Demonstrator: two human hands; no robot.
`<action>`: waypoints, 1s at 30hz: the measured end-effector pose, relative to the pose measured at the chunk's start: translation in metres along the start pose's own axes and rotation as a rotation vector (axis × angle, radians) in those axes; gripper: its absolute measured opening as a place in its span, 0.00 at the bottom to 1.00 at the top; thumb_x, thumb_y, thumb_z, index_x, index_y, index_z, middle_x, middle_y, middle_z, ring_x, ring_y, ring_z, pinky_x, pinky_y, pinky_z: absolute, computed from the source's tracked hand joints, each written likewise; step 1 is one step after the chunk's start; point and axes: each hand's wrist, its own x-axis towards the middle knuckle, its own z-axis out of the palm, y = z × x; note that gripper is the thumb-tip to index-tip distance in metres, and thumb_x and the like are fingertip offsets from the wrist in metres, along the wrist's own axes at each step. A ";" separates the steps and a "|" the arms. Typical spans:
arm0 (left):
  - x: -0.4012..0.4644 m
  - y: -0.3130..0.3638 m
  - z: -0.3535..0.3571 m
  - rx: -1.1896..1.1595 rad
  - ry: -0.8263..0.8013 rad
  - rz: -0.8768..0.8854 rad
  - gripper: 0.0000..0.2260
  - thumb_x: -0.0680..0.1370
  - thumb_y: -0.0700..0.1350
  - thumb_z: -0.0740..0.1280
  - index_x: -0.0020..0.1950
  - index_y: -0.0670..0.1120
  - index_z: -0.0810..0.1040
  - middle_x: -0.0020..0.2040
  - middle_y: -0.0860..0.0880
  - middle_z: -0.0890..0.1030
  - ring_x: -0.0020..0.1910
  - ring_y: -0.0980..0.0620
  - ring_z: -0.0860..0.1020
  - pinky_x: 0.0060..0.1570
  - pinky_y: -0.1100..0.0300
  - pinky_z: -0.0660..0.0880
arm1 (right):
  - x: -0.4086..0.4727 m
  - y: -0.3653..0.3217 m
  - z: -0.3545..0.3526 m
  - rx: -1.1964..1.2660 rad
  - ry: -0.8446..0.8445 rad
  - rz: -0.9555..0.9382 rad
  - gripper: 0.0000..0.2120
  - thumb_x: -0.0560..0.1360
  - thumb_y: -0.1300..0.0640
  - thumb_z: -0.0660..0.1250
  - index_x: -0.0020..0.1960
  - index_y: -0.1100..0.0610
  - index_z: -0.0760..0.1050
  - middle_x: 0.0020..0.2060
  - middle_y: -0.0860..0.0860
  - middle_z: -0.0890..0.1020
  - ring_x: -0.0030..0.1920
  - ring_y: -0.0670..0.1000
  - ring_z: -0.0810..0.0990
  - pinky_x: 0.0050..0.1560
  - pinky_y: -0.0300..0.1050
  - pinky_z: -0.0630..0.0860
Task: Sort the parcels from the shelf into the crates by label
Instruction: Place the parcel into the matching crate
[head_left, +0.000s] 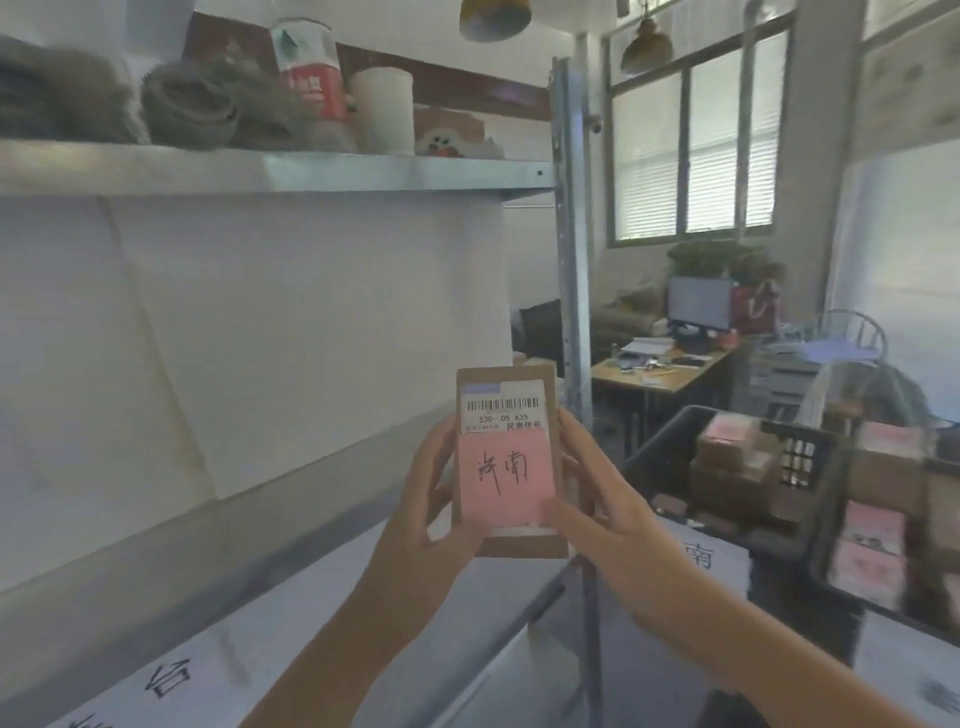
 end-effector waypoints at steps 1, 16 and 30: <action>0.011 -0.007 0.013 -0.010 -0.022 0.002 0.33 0.76 0.47 0.69 0.75 0.72 0.62 0.72 0.68 0.71 0.72 0.63 0.73 0.57 0.57 0.82 | 0.000 0.006 -0.014 -0.014 0.025 0.000 0.37 0.82 0.50 0.69 0.79 0.25 0.53 0.76 0.32 0.70 0.75 0.44 0.73 0.71 0.60 0.76; 0.148 -0.142 0.139 -0.224 -0.286 -0.066 0.36 0.74 0.43 0.68 0.77 0.68 0.62 0.68 0.68 0.75 0.71 0.63 0.73 0.54 0.59 0.83 | 0.039 0.118 -0.123 -0.206 0.321 0.148 0.38 0.84 0.55 0.65 0.74 0.18 0.51 0.75 0.33 0.70 0.73 0.41 0.73 0.67 0.53 0.80; 0.264 -0.215 0.277 -0.217 -0.518 -0.287 0.37 0.74 0.40 0.65 0.78 0.67 0.61 0.74 0.57 0.75 0.73 0.55 0.75 0.65 0.49 0.80 | 0.096 0.216 -0.225 -0.346 0.597 0.443 0.52 0.72 0.41 0.71 0.76 0.21 0.33 0.76 0.32 0.65 0.64 0.46 0.80 0.59 0.53 0.83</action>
